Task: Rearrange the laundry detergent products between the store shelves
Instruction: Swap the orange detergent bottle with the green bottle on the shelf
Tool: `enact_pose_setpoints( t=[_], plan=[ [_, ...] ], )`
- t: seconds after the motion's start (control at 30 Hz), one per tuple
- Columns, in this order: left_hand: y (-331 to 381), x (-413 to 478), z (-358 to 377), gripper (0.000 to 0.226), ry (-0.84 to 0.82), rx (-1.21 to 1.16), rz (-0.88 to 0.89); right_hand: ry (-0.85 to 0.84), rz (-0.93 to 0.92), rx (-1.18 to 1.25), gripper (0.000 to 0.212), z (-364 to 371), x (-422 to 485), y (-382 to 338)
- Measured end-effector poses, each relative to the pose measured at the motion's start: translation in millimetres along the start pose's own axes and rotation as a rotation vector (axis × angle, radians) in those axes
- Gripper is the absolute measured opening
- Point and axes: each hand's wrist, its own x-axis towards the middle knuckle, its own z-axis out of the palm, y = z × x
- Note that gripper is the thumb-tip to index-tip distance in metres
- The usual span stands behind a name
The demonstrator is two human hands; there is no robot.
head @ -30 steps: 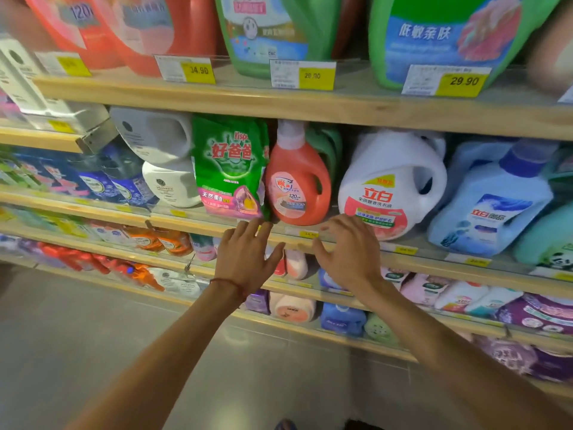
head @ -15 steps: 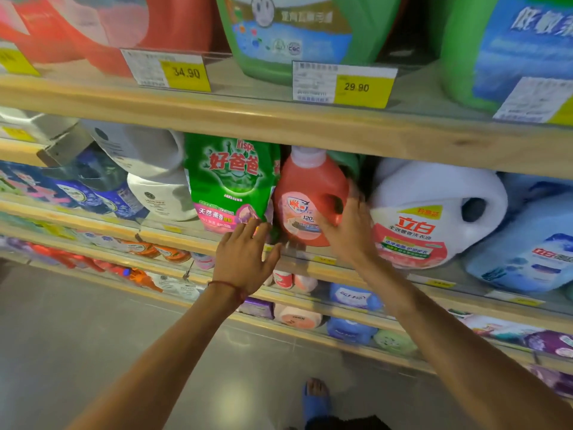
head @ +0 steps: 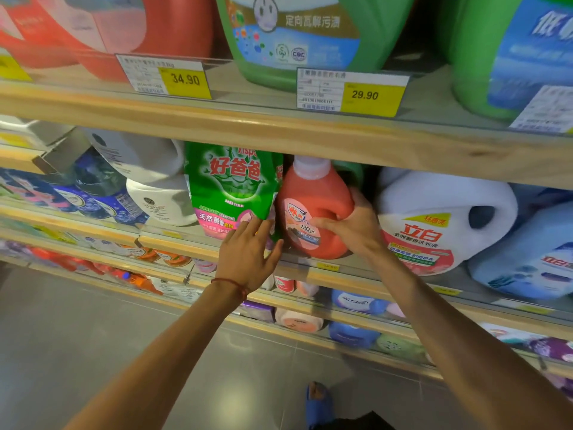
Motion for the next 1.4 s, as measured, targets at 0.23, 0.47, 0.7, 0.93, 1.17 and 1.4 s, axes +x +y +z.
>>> enact_pose_setpoints(
  t=[0.23,0.47,0.7,0.93,1.17,1.4],
  plan=[
    [-1.0,8.8,-2.6,0.031,-0.005,-0.186,-0.034,0.010,0.021,0.114,0.069,-0.9,-11.7,5.5],
    [1.1,18.6,-3.0,0.054,-0.016,-0.459,-0.096,-0.085,-0.074,0.098,0.062,-10.0,-30.3,9.2],
    [-6.6,19.6,5.9,0.063,-0.112,-0.566,-0.056,-0.140,-0.163,0.135,0.073,-12.3,-52.6,2.1],
    [-3.1,17.1,-29.3,0.077,-0.114,-0.814,0.068,-0.108,-0.191,0.132,0.075,-32.3,-64.6,-33.3],
    [-3.7,-3.6,-60.4,0.086,-0.029,-0.952,0.130,-0.095,-0.236,0.302,0.065,-37.1,-95.6,-68.2],
    [7.0,-20.1,-88.6,0.078,0.159,-1.103,0.059,-0.091,-0.233,0.390,0.057,-34.2,-121.8,-106.9]
  ],
)
